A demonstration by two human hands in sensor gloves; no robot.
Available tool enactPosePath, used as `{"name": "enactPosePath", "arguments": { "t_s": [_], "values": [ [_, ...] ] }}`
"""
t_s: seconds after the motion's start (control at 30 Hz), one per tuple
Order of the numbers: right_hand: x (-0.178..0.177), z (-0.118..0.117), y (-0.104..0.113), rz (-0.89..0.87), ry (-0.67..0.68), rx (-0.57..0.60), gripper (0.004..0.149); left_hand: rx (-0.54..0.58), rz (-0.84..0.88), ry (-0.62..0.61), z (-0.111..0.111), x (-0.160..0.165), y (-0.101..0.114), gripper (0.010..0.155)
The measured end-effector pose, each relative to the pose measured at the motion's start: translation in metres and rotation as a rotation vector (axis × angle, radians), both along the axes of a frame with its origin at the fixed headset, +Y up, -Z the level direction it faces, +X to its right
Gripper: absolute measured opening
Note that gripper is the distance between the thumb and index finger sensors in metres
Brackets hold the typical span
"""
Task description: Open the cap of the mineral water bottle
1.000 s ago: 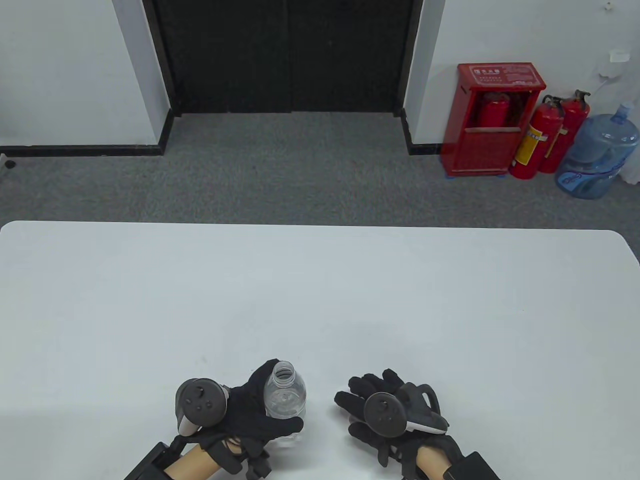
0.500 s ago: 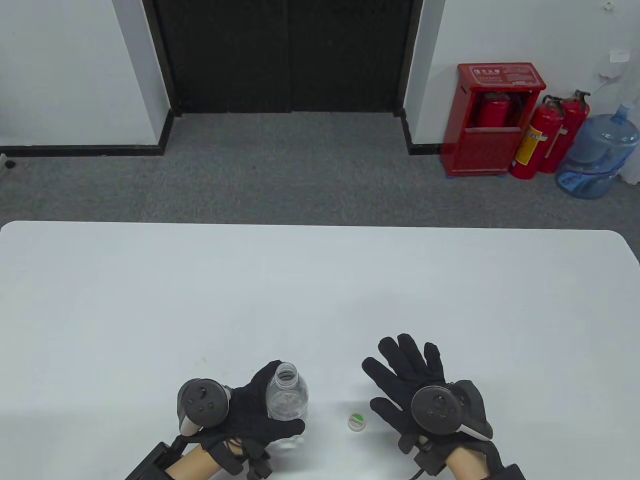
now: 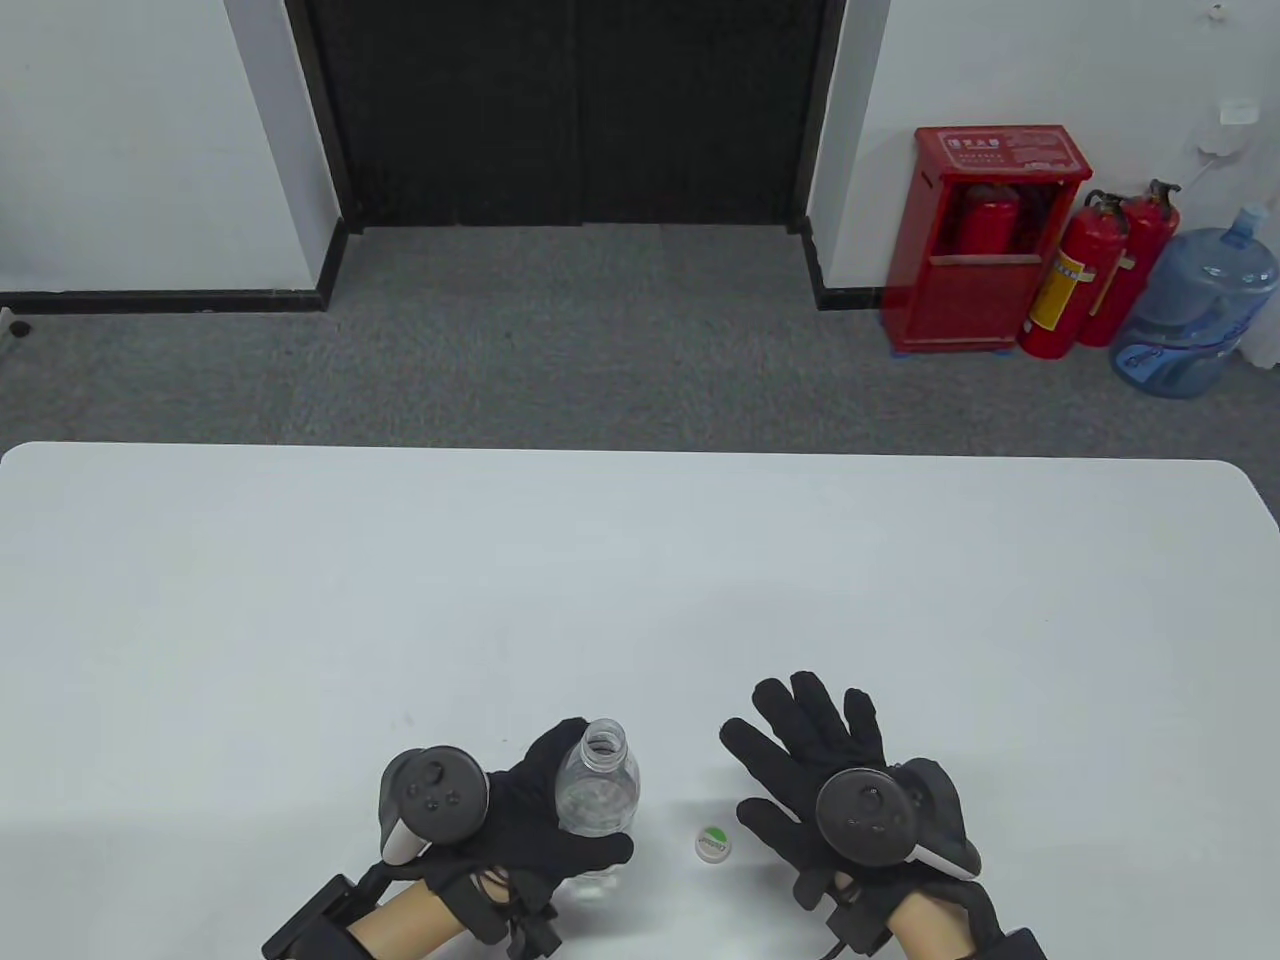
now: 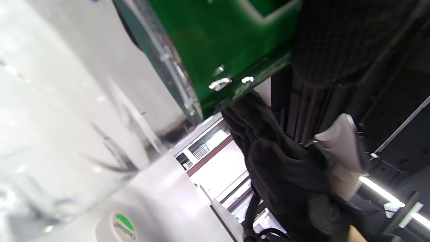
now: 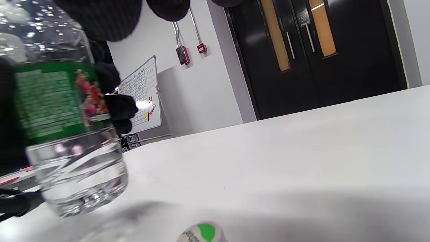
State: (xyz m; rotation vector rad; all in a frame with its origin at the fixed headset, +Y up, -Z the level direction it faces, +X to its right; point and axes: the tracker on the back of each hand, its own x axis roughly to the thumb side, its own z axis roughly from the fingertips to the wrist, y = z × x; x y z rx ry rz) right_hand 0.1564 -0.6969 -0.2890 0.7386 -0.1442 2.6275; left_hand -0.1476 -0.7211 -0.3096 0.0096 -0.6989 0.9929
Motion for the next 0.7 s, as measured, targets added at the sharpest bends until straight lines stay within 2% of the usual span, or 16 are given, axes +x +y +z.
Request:
{"name": "enactPosePath", "arguments": {
  "t_s": [0.1,0.3,0.43,0.57,0.7],
  "values": [
    [0.0,0.001,0.0,0.007,0.015,-0.002,0.071,-0.061,0.006,0.028,-0.025,0.007,-0.002,0.1],
    [0.001,0.001,0.0,0.003,0.016,-0.017,0.071,-0.002,-0.015,0.18,-0.08,0.018,-0.001,0.1],
    [0.0,0.0,-0.001,0.006,0.015,-0.027,0.071,-0.054,0.01,0.251,-0.112,0.023,-0.014,0.1],
    [0.0,0.0,-0.001,0.008,0.017,-0.033,0.07,-0.06,-0.019,0.279,-0.125,0.027,-0.023,0.1],
    [0.0,0.0,-0.001,0.005,0.014,-0.04,0.07,-0.076,-0.028,0.304,-0.129,0.025,-0.032,0.1]
  ]
}}
